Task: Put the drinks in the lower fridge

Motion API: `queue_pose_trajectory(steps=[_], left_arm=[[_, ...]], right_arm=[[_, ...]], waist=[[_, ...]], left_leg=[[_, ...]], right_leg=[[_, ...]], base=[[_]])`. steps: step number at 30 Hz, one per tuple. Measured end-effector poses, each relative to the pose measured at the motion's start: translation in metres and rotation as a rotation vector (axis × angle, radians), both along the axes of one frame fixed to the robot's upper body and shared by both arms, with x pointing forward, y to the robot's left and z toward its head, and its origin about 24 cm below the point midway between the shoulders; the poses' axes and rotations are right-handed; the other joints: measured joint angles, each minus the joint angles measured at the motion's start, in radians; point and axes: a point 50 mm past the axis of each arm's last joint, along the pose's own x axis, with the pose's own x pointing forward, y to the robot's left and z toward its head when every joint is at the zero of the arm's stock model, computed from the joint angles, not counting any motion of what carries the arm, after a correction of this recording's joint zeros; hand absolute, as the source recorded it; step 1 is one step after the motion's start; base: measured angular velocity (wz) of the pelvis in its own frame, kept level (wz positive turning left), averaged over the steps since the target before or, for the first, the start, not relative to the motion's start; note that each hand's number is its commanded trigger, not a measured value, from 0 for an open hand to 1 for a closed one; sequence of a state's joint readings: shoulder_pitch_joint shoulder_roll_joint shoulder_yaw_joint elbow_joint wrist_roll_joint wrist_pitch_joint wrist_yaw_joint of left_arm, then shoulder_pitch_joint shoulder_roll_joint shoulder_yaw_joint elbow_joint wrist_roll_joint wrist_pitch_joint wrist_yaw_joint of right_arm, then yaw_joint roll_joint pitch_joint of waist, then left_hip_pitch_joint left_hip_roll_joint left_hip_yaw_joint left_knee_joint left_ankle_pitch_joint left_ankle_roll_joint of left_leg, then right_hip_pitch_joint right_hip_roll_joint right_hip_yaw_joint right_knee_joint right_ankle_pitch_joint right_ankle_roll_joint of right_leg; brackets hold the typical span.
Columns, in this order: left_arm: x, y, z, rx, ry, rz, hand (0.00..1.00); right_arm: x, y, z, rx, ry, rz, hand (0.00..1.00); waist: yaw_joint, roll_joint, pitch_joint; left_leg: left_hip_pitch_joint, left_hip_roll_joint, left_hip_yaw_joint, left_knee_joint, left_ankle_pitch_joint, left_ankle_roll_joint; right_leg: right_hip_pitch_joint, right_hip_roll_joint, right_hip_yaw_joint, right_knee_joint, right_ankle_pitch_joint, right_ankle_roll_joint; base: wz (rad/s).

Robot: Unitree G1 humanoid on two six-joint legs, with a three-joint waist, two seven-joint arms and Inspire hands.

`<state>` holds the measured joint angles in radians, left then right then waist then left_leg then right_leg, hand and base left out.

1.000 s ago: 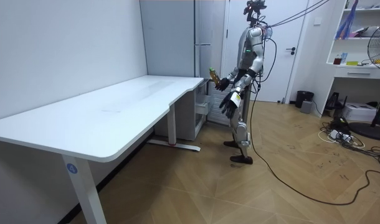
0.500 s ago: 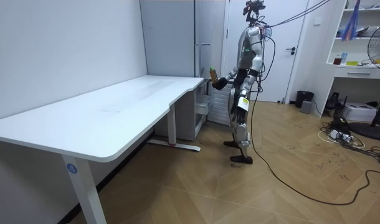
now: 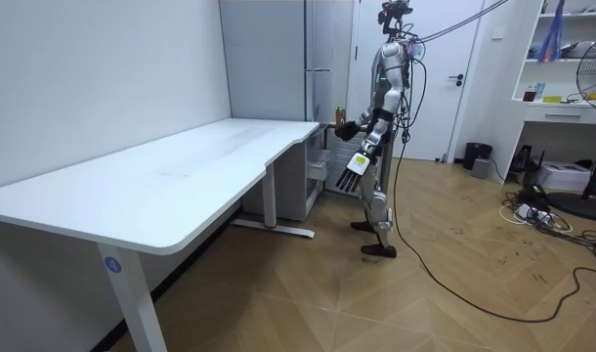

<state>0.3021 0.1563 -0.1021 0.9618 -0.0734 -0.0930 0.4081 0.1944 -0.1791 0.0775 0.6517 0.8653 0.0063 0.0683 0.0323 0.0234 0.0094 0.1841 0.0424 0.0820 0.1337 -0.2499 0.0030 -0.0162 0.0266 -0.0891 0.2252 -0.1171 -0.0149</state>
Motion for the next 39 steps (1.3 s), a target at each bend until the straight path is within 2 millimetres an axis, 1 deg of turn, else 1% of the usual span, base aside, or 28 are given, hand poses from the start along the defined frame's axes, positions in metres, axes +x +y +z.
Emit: queue_pose_trajectory(steps=[1,5,10,15,20,22,25,29,32,36,39], left_arm=[[0.001,-0.001,0.0,-0.008,0.002,-0.014,0.0],[0.002,-0.003,-0.002,-0.019,0.016,-0.05,0.0],[-0.002,-0.003,-0.004,-0.034,0.042,-0.057,0.0],[-0.005,-0.005,-0.005,-0.079,0.052,-0.074,0.0],[-0.005,-0.006,-0.006,-0.096,0.062,-0.089,0.0],[-0.007,-0.007,-0.007,-0.094,0.094,-0.145,0.0],[-0.013,-0.009,-0.008,-0.104,0.131,-0.185,0.0],[-0.017,-0.011,-0.009,-0.125,0.173,-0.219,0.0],[-0.018,-0.012,-0.01,-0.14,0.19,-0.23,0.0],[-0.019,-0.012,-0.011,-0.156,0.209,-0.237,0.0],[-0.02,-0.012,-0.011,-0.167,0.219,-0.242,0.0]], right_arm=[[0.0,0.0,0.0,0.001,-0.001,-0.017,1.0],[0.001,0.0,0.0,0.033,0.002,-0.094,1.0],[0.005,-0.001,0.001,0.106,-0.017,-0.233,1.0],[0.011,0.0,0.003,0.188,-0.044,-0.323,1.0],[0.013,0.004,0.003,0.222,-0.046,-0.332,1.0],[0.011,0.005,0.001,0.24,-0.048,-0.335,1.0],[0.01,0.005,-0.002,0.256,-0.049,-0.341,1.0],[0.011,0.005,-0.002,0.293,-0.072,-0.355,1.0],[0.011,0.006,-0.002,0.324,-0.09,-0.364,1.0],[0.01,0.009,-0.003,0.339,-0.1,-0.337,1.0],[0.008,0.009,-0.006,0.341,-0.098,-0.326,1.0]], waist=[[0.0,0.002,-0.0012],[0.0,-0.006,0.0036],[-0.001,-0.008,0.0029],[0.0,-0.004,0.0026],[0.004,0.0,0.001],[0.005,0.006,-0.003],[0.006,0.011,-0.0055],[0.005,0.008,-0.0032],[0.005,0.001,0.0012],[0.008,-0.001,0.0026],[0.017,0.0,0.0019]], left_leg=[[0.0,0.0,0.0,0.0,0.0,0.0],[-0.001,-0.001,0.0,0.001,0.0,0.0],[-0.014,-0.001,0.002,0.002,0.0,0.0],[-0.017,0.0,0.01,0.003,0.0,0.0],[-0.019,0.0,0.012,0.003,0.0,0.0],[-0.017,0.0,0.012,0.003,0.0,0.0],[-0.017,0.0,0.012,0.008,0.0,0.0],[-0.017,-0.001,0.01,0.016,0.0,0.0],[-0.018,-0.001,0.005,0.015,0.0,0.0],[-0.018,-0.001,0.0,0.015,0.0,0.0],[-0.017,-0.001,-0.002,0.016,0.0,0.0]], right_leg=[[-0.002,0.001,0.003,0.0,0.0,0.0],[-0.003,0.001,0.006,-0.003,0.0,0.0],[-0.014,0.001,0.004,-0.005,0.0,0.001],[-0.014,0.0,0.001,-0.007,0.0,0.001],[-0.014,-0.001,-0.003,-0.007,0.0,0.001],[-0.012,-0.002,-0.006,-0.008,0.0,0.001],[-0.008,-0.004,-0.009,-0.009,0.0,0.001],[0.0,-0.006,-0.019,-0.015,0.0,0.001],[0.003,-0.006,-0.02,-0.02,0.0,0.001],[0.006,-0.006,-0.023,-0.02,0.001,0.002],[0.009,-0.006,-0.023,-0.021,0.001,0.002]], base=[[-0.12],[-0.04],[0.0],[0.0],[0.01],[0.0],[0.0],[0.08],[0.07],[0.02],[0.0]])
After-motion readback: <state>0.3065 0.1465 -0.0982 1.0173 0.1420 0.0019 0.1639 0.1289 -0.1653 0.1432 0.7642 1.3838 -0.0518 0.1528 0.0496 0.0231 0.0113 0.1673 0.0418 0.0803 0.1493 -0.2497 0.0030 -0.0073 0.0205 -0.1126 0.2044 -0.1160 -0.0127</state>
